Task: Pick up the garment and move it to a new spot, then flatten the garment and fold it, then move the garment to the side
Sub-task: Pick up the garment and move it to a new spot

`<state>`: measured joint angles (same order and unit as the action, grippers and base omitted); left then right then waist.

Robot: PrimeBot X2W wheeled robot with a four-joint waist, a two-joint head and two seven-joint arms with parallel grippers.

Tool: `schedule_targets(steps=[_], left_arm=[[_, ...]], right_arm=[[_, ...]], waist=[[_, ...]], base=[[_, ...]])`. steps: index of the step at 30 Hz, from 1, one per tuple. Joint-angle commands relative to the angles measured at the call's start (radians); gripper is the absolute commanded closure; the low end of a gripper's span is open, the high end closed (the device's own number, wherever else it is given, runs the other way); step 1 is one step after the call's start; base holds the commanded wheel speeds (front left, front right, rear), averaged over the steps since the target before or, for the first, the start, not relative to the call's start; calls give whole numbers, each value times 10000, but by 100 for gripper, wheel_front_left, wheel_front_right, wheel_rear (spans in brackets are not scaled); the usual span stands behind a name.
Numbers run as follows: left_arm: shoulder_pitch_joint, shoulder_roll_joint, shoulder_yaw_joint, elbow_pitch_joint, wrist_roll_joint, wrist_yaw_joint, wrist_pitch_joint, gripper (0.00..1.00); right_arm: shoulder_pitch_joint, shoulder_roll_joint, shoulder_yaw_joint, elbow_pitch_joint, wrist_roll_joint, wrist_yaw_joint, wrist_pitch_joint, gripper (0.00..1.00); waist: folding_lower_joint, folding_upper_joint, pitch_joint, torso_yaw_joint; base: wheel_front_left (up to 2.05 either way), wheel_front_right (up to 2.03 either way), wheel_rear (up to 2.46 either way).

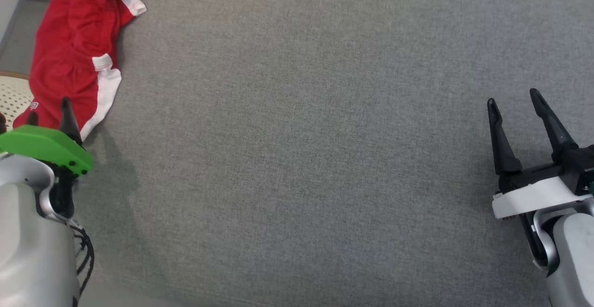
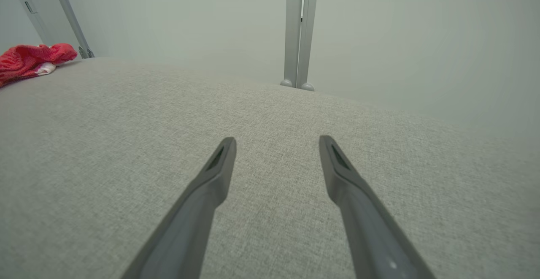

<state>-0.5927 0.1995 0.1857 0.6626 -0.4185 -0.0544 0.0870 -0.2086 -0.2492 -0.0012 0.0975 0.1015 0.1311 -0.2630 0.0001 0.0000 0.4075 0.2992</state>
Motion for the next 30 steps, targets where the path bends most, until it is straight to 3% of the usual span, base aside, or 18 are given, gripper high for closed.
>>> schedule_targets(steps=[1,7,12,13,14,15,20,24,30], left_arm=[[-657,188,69,468,-12,169,234,0],[-2281,579,543,2599,-578,539,983,0],[-2788,817,386,3807,-544,337,1249,0],[-2807,854,285,4016,-496,209,1361,13],[-2816,892,226,4175,-487,85,1406,61],[-2826,961,182,4251,-492,-54,1340,100],[-2627,1425,-178,3953,-423,-641,941,100],[-2364,1619,-602,3043,-563,-755,752,100],[-1227,1655,-1983,-537,-1550,-774,1704,100]], right_arm=[[-241,-166,20,-129,-66,-6,-29,0],[-313,-502,-33,-249,79,-6,-6,0],[-114,-453,-42,-18,192,-12,32,0],[-59,-407,-16,51,210,-12,41,0],[-17,-362,32,114,222,-12,42,0],[7,-279,86,133,264,-11,43,0],[166,134,309,291,408,-4,26,0],[361,507,367,445,506,-3,-7,0],[916,1207,516,743,591,-4,-17,0]], waist=[[-1,0,1894,-505],[-1,0,2213,-620],[-1,0,1980,-718],[-1,0,1869,-728],[-1,0,1757,-748],[-1,0,1611,-782],[-1,0,616,-957],[-1,0,-271,-1149],[-1,0,-1697,-1718]], base=[[0,0,0],[0,0,0],[0,0,0],[0,0,0],[0,0,0],[0,0,0],[0,0,0],[0,0,0],[0,0,0]])
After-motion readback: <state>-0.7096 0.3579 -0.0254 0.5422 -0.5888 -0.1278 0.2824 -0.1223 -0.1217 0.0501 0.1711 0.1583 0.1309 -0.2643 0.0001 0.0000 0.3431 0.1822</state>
